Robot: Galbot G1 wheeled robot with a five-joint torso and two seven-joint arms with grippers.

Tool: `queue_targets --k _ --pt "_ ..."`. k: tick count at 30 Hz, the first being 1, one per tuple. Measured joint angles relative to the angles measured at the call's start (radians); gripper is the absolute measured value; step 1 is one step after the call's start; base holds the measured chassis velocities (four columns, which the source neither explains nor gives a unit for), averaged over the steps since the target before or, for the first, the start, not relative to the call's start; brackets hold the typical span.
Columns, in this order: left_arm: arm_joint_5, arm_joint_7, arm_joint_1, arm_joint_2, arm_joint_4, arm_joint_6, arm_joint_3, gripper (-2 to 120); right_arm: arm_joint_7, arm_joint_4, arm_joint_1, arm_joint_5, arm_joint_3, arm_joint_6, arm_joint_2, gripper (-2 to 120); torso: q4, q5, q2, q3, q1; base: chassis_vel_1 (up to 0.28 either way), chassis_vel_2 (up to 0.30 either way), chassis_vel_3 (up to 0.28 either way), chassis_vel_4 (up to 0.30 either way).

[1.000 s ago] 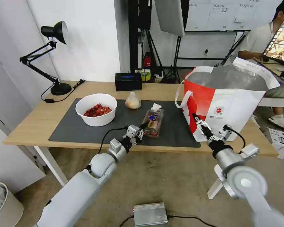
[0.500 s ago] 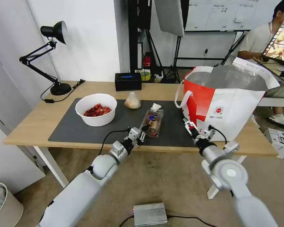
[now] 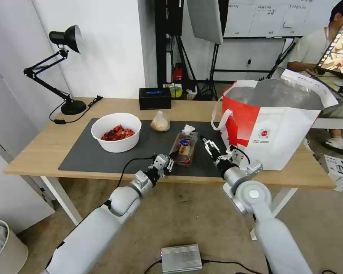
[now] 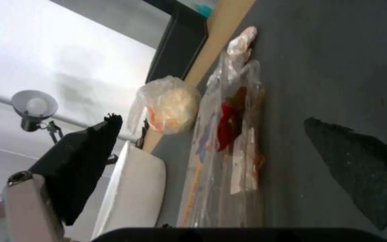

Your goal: Pick up the trash from the table and place it into the takeout bag.

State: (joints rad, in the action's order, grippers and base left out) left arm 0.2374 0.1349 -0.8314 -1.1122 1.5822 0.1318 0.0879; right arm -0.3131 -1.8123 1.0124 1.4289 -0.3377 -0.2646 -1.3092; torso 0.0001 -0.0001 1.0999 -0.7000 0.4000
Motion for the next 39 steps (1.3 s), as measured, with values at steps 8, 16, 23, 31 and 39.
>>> queue_targets --k 8,16,23,31,39 --pt "-0.031 0.010 -0.004 -0.005 -0.006 0.014 0.000 0 0.018 0.038 -0.014 -0.020 0.008 -0.002 -0.020 100 -0.0001 0.0001 0.000 0.000 0.000 0.000 0.000 0.000 0.000" --pt "-0.046 0.014 -0.005 -0.014 -0.014 0.017 0.004 0 0.027 0.072 -0.031 -0.041 0.020 -0.002 -0.042 100 -0.0001 0.0001 0.000 0.000 0.000 0.000 0.000 0.000 0.000" --pt "-0.068 0.019 -0.005 -0.022 -0.027 0.025 0.005 0 0.029 0.090 -0.042 -0.050 0.026 -0.002 -0.056 100 -0.0001 0.0001 0.000 0.000 0.000 0.000 0.000 0.000 0.000" --pt "-0.079 0.021 -0.004 -0.028 -0.034 0.030 0.006 0 0.032 0.114 -0.059 -0.060 0.028 -0.001 -0.067 100 -0.0001 0.0001 0.000 0.000 0.000 0.000 0.000 0.000 0.000" --pt "-0.081 0.022 -0.010 -0.028 -0.036 0.036 0.002 0 0.031 0.124 -0.066 -0.086 0.035 -0.003 -0.080 100 -0.0003 0.0000 0.000 0.000 0.000 0.000 0.000 0.000 0.000"
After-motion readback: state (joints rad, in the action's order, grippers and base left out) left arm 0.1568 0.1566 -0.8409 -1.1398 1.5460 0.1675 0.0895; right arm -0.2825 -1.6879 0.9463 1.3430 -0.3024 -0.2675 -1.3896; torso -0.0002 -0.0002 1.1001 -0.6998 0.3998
